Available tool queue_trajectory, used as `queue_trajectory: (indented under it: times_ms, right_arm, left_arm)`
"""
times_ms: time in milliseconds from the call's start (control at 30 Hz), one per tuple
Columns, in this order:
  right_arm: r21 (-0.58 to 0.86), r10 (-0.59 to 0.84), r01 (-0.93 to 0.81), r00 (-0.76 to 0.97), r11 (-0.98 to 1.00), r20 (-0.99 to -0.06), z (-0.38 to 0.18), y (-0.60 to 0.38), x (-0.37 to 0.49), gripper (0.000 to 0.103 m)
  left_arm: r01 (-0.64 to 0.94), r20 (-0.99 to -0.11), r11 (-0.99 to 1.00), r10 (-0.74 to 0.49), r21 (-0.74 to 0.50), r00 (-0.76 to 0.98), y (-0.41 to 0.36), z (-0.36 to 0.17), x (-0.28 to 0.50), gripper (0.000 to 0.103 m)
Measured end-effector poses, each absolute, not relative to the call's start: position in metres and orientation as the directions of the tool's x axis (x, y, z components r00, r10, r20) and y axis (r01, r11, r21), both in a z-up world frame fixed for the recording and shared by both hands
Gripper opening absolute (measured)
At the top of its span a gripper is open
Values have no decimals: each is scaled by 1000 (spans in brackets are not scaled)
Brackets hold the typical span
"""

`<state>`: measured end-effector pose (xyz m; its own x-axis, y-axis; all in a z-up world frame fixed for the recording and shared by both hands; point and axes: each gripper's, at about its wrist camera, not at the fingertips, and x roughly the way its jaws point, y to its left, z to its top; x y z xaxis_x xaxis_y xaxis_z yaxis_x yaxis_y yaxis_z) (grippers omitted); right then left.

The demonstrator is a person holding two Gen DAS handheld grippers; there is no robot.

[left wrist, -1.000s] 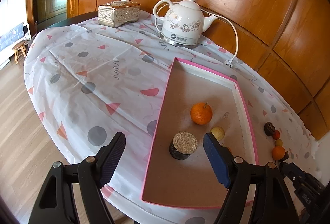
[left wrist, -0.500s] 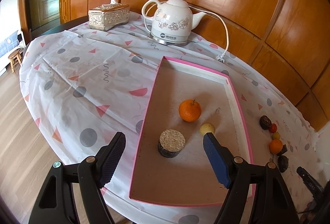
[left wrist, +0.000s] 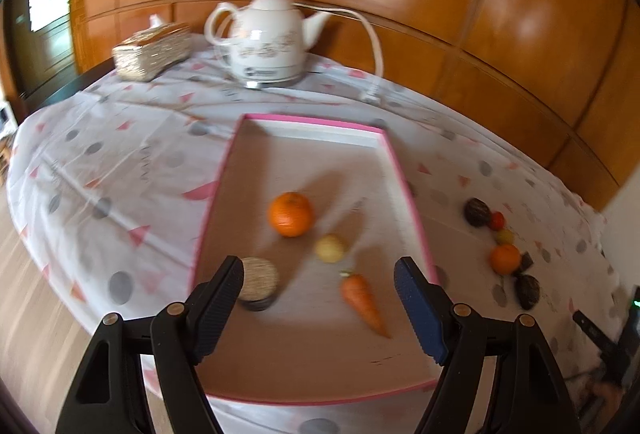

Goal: Organize fruits
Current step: 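Reach the left tool to the dark brown round root and grasp it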

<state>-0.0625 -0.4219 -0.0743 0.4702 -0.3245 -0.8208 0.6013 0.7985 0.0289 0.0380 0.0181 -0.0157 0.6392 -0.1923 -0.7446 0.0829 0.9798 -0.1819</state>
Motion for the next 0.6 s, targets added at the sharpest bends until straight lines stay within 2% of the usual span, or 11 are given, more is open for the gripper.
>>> queue_trajectory:
  times_ms: [233,467,600]
  right_arm:
    - [8,-413,711,417,703,-810,-83,-454,-79,27]
    - [10,-458,757,405,653,-792,-88,-471,-87,31]
    - [6,-470,759,409,651,-782,-89,-470,-88,34]
  left_arm:
    - [207,-754,964,-261,-168,602,-22,-14,43,77]
    - [343,-772,927,-327,-151,545,-71,-16,45,77]
    - [432,-779,887,-385,-163,495,-98,-16,46,71]
